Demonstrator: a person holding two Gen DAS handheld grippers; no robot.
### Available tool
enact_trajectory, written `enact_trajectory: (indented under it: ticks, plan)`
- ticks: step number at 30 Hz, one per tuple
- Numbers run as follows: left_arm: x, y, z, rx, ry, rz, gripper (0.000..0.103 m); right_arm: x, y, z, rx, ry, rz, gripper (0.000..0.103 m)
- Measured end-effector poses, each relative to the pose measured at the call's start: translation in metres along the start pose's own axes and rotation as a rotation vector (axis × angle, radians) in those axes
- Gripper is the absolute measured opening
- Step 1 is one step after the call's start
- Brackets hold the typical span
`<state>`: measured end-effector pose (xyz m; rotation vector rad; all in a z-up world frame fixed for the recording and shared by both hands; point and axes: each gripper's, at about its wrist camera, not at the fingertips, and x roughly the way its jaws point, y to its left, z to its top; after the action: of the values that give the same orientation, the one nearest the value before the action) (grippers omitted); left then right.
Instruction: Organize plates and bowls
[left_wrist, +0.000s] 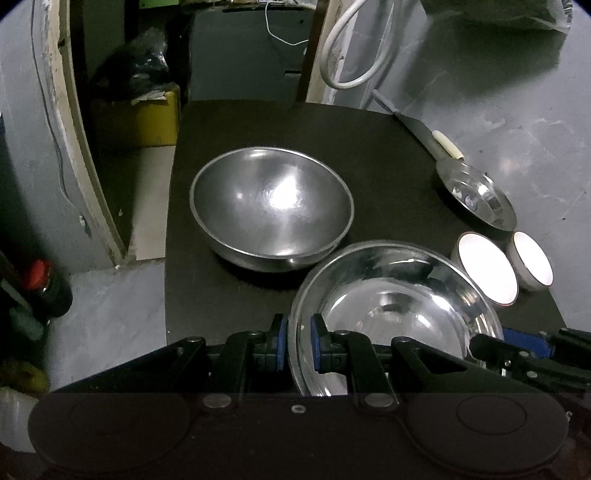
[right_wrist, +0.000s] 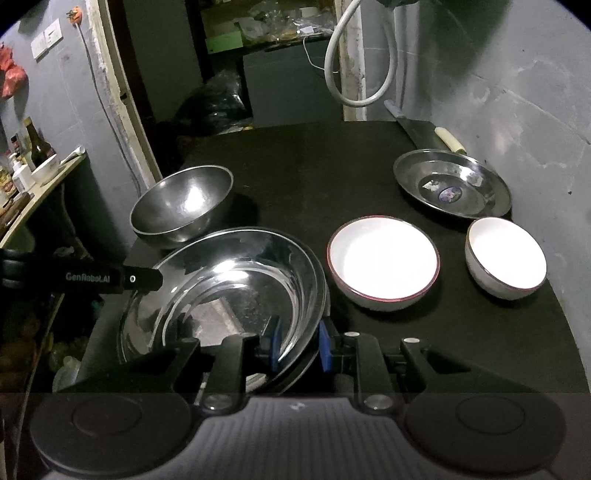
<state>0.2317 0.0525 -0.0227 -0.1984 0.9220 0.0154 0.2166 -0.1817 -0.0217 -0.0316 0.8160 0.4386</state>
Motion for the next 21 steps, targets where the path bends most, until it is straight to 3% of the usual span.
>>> enact_trajectory:
  ticks: [6,10,12,14,18,21]
  plan:
    - [-0.002,0.001,0.001,-0.020,0.006,0.023,0.021,0.002,-0.005,-0.001,0.009,0.007,0.008,0.030]
    - [-0.010,0.005,-0.001,-0.032,0.012,0.037,0.034,-0.003,-0.009,-0.003,0.014,0.003,0.008,0.034]
    - [-0.019,0.004,-0.001,-0.032,-0.002,0.041,0.045,-0.009,-0.014,-0.004,0.025,-0.004,0.007,0.042]
    - [-0.026,0.004,-0.001,-0.033,-0.028,0.055,0.078,-0.017,-0.021,-0.005,0.051,-0.019,0.007,0.063]
    - [-0.040,-0.002,0.003,-0.024,-0.118,0.042,0.098,-0.034,-0.036,-0.008,0.129,-0.048,0.009,0.084]
    - [-0.045,-0.009,0.010,-0.018,-0.169,0.006,0.102,-0.044,-0.045,-0.008,0.156,-0.065,0.002,0.092]
